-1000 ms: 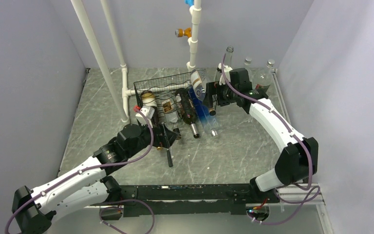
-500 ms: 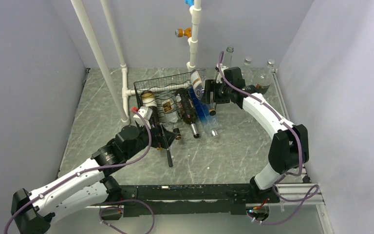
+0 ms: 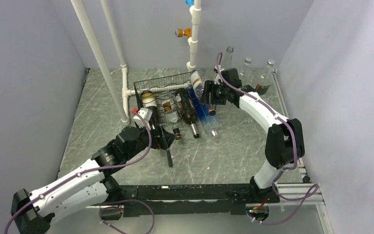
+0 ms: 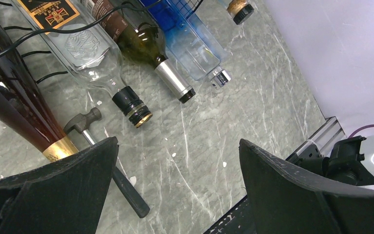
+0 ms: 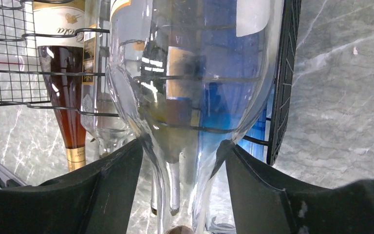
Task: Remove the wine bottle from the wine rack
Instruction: Pick up the wine bottle from the wine rack.
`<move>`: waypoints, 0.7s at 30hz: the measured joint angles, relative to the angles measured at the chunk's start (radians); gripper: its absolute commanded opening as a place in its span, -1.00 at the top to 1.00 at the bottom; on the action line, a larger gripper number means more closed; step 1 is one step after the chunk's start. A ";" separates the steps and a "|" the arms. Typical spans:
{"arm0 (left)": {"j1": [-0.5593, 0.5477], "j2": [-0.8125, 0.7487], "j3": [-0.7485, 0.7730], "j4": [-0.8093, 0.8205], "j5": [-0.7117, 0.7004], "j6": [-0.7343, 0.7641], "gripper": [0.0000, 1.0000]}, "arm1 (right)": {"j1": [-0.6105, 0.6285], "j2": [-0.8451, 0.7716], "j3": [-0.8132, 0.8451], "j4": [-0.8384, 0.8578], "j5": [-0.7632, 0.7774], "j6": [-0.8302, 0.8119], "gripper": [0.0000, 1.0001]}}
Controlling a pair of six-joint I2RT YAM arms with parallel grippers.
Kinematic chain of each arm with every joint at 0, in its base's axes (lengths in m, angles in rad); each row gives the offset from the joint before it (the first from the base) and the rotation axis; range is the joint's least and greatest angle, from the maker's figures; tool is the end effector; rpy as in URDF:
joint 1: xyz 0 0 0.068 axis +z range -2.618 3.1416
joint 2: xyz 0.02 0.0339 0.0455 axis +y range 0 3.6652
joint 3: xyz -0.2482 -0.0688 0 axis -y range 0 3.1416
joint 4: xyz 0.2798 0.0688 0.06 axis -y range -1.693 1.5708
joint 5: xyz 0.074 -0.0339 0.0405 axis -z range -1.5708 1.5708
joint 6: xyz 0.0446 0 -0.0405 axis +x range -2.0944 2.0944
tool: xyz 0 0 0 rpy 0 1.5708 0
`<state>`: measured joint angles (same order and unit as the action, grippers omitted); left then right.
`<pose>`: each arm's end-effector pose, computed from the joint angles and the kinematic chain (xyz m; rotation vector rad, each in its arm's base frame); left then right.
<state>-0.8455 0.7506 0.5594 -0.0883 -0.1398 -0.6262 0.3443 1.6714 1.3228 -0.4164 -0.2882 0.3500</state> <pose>0.1626 -0.1741 0.2559 0.1107 1.9414 -0.8811 0.3841 0.1512 0.2404 -0.1412 2.3933 0.6735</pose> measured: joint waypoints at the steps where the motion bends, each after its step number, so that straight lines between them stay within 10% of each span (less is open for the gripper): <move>1: 0.000 0.000 0.000 0.000 0.000 0.000 -0.99 | 0.000 0.000 0.000 0.001 -0.001 0.003 -0.17; 11: 0.000 0.008 0.000 0.000 -0.001 -0.006 -0.99 | -0.012 0.002 -0.029 0.050 -0.032 0.043 0.26; 17: 0.000 0.008 0.000 0.000 -0.008 -0.006 -0.99 | -0.044 -0.002 -0.080 0.130 -0.100 0.082 1.00; 21: 0.000 0.008 0.000 0.001 -0.008 -0.007 -0.99 | -0.070 -0.018 -0.121 0.187 -0.158 0.119 1.00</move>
<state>-0.8455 0.7582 0.5594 -0.0875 -0.1478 -0.6331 0.2741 1.6531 1.2015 -0.2295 -0.4458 0.4686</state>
